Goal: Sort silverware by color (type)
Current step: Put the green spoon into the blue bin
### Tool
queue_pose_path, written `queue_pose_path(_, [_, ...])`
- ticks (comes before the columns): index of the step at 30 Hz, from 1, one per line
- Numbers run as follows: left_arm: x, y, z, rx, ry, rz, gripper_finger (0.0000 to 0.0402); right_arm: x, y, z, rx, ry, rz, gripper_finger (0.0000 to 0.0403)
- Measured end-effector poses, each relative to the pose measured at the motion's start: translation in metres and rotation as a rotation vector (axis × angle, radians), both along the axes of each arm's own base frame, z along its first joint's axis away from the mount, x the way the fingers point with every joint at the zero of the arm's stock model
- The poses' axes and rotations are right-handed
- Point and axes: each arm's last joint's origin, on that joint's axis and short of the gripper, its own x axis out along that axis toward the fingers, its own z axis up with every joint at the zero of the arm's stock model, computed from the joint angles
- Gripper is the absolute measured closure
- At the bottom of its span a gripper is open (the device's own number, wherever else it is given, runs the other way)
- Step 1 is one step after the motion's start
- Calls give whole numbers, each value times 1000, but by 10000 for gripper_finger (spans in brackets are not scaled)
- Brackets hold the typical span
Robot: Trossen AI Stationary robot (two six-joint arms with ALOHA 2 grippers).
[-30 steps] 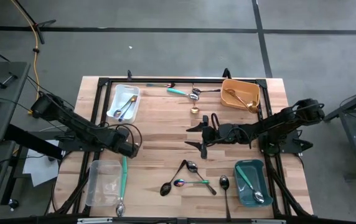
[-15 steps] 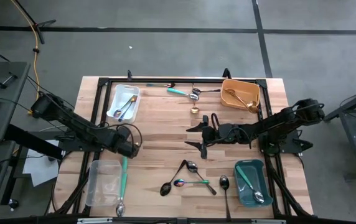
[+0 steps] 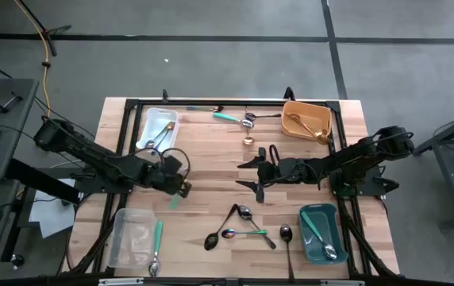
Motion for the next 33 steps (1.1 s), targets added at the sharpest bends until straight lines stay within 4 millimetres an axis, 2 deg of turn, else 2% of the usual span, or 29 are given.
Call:
queue_pose_path(5, [24, 4, 22, 165, -211, -162, 399, 0, 0, 0, -1, 0, 0, 162])
queue_pose_path(9, [40, 10, 45, 365, -398, -256, 400, 1, 0, 4, -22, -42, 4, 162])
queue_pose_path(14, [47, 18, 67, 638, -617, -336, 400, 1, 0, 11, -50, -104, 8, 162])
queue_pose_path(17, [40, 25, 64, 719, -734, -365, 400, 1, 0, 11, -51, -107, 8, 162])
queue_pose_path(22, [20, 39, 46, 739, -881, -374, 400, 1, 0, 11, -26, -110, 6, 162])
queue_pose_path(26, [14, 46, 42, 731, -934, -383, 400, 1, 0, 12, 10, -124, 1, 162])
queue_pose_path(33, [14, 47, 42, 722, -957, -428, 400, 1, 0, 14, 48, -141, -3, 162])
